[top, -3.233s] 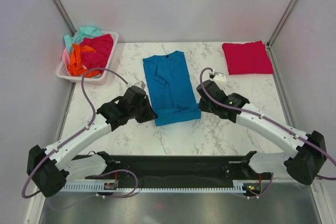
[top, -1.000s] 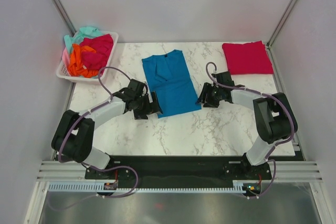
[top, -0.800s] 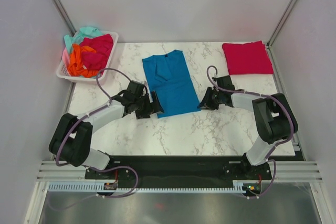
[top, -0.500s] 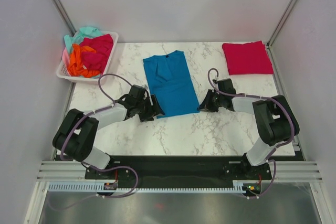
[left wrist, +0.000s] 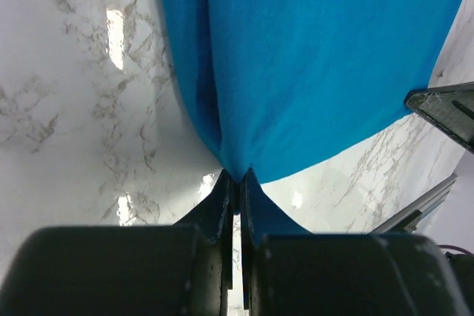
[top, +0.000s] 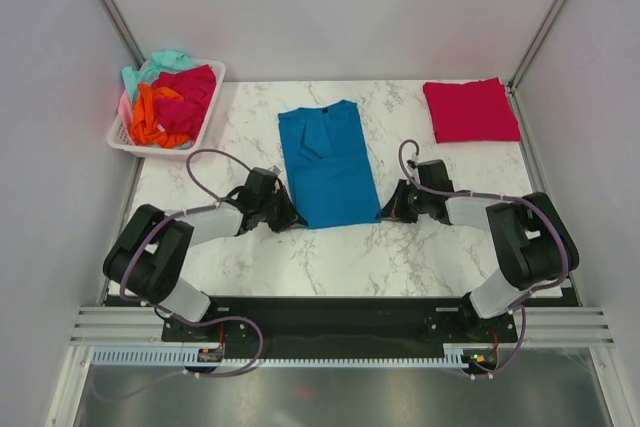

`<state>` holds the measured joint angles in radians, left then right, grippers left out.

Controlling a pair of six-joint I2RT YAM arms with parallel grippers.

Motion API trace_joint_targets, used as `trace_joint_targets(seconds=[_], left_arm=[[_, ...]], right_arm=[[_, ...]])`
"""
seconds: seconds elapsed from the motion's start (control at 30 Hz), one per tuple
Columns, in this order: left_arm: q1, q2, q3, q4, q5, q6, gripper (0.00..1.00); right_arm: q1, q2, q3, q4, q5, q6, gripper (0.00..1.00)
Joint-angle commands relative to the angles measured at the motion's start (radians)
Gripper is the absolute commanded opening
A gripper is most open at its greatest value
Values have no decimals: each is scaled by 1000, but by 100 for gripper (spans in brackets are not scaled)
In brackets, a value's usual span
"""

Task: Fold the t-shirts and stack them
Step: Fold the tshirt

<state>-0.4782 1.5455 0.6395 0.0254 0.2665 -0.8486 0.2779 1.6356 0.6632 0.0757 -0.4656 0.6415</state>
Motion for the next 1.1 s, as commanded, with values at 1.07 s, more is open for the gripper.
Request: trace_joint_targets(seconds=[1.07], left_arm=[[-82, -613, 224, -639, -52, 20, 2]], right_arm=[[190, -478, 367, -731, 360, 17, 0]])
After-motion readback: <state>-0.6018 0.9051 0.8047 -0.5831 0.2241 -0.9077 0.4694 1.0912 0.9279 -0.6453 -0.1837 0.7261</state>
